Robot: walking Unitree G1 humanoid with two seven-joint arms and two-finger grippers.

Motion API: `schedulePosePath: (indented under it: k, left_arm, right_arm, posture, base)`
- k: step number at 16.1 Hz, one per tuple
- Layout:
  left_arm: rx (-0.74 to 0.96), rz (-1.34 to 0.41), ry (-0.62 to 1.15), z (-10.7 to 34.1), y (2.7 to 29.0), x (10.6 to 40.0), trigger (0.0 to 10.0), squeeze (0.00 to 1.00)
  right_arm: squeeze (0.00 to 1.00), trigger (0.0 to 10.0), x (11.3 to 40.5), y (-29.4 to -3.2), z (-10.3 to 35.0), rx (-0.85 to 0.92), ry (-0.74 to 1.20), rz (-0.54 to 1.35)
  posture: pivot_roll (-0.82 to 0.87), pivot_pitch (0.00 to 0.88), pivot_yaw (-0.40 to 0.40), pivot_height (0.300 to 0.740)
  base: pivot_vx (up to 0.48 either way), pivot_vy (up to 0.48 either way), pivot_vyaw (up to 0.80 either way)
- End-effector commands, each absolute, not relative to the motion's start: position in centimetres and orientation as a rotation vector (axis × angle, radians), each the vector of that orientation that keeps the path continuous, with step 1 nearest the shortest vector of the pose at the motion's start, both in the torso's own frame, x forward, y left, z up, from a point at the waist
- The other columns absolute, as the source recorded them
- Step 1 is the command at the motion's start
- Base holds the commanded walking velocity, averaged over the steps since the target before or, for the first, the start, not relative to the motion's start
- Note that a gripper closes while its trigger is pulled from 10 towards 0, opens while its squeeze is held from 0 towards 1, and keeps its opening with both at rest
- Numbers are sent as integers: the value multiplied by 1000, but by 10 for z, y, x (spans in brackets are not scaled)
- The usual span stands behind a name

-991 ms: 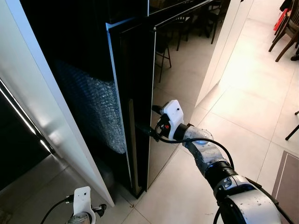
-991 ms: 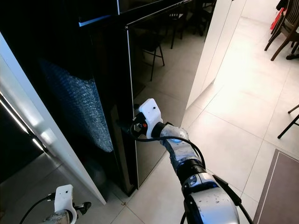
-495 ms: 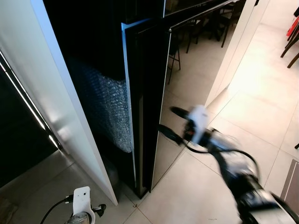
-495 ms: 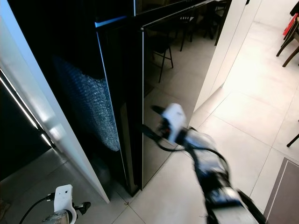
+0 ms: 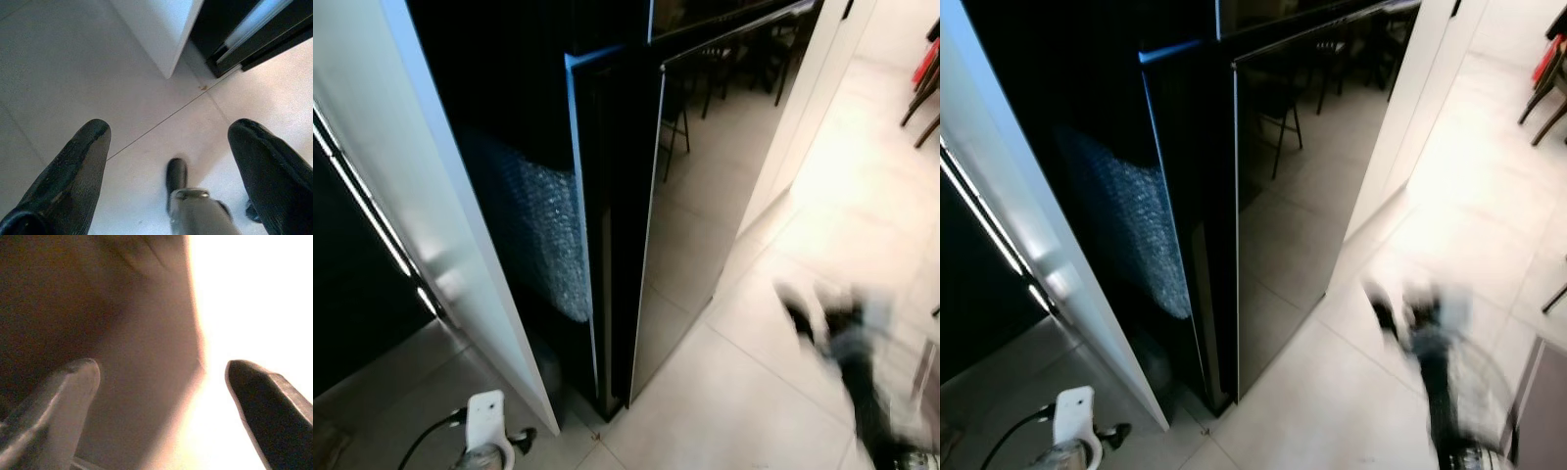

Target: Restocking fridge

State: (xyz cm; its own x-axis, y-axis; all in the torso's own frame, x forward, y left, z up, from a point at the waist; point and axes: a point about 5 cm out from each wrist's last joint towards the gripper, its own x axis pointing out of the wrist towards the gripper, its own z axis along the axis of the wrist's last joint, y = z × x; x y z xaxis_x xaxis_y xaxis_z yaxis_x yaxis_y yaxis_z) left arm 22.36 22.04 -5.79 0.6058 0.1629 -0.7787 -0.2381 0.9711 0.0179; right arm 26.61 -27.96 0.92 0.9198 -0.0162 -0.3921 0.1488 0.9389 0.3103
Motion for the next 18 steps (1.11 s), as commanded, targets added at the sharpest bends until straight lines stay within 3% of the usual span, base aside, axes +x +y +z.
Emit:
schedulePosePath:
  k: [1,4,7,15,18]
  left_arm:
    - [-76,235,913,-61,222,218,10000,0]
    - [-66,221,922,-62,222,217,10000,0]
    - [-39,194,943,-63,222,216,10000,0]
    - [-35,184,944,-62,221,217,10000,0]
    - [-45,193,942,-62,220,218,10000,0]
  right_arm:
    - [0,10000,223,-271,-37,266,693,-216]
    - [0,10000,181,-239,-74,274,891,-210]
    - [0,10000,181,-217,-80,267,913,-236]
    - [0,10000,187,-208,-80,223,930,-210]
    - [0,10000,200,-215,-72,213,920,-191]
  posture:
    - [-16,0,9,740]
    - [-8,0,11,740]
    - [-17,0,20,740]
    - [-11,0,9,740]
    - [0,0,5,740]
  base:
    - [0,0,0]
    - [0,0,0]
    - [0,0,0]
    - [0,-267,0]
    - [0,-345,0]
